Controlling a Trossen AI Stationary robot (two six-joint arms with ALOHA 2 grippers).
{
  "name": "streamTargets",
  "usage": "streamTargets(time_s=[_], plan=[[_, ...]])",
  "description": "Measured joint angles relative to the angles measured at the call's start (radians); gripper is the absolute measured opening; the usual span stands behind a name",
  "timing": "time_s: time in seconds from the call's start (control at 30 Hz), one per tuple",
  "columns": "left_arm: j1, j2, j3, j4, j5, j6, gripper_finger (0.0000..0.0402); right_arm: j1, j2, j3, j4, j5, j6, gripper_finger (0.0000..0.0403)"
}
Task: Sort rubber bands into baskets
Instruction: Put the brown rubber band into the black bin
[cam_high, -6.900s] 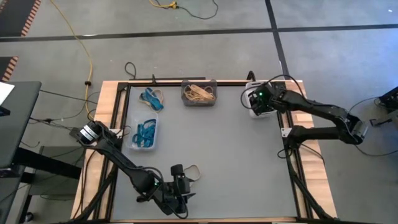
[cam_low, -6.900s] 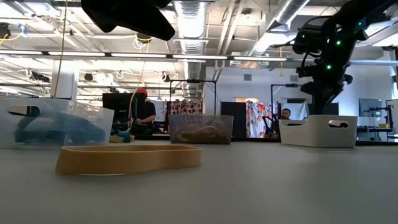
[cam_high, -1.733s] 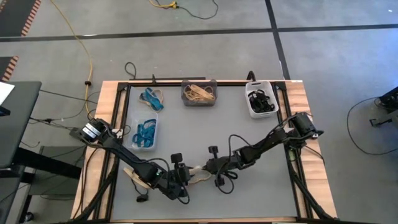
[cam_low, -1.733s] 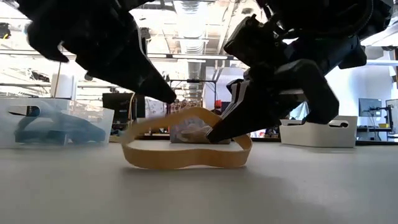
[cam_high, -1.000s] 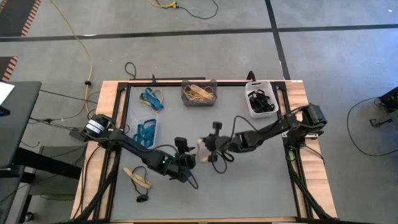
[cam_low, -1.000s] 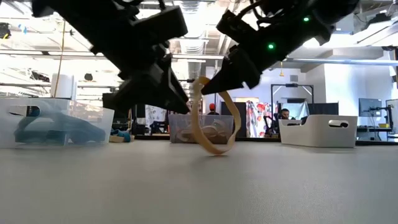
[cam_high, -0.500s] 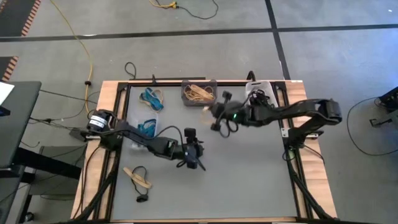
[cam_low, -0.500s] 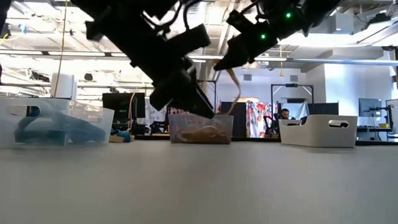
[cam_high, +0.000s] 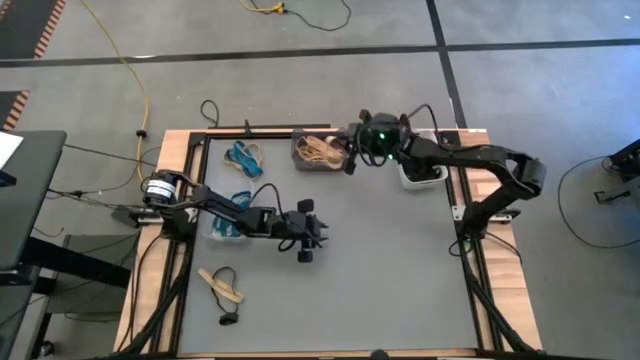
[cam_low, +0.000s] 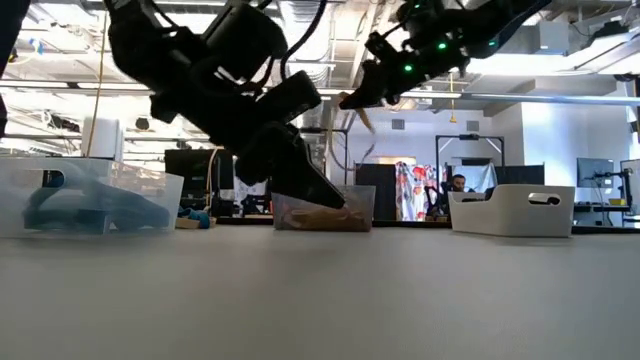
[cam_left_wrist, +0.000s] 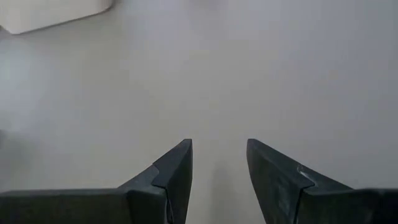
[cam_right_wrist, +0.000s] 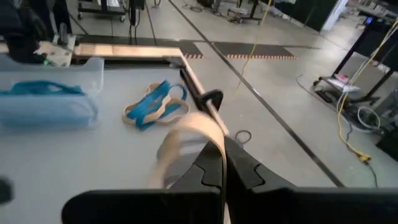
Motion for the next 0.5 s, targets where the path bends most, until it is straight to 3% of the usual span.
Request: streamTargets(time_s=[0.27,0.5], plan=[[0.000,-0.003,-0.101,0.142,0.159,-0.038,0.0143,-0.067,0.147,0.157,-0.008,-0.062,-0.002,0.0024],[0.000,-0.003,-0.247,0.446,0.302,-0.083,0.0143,-0.108,0.275,0.263,-0.077,-0.064,0.005,0.0024]])
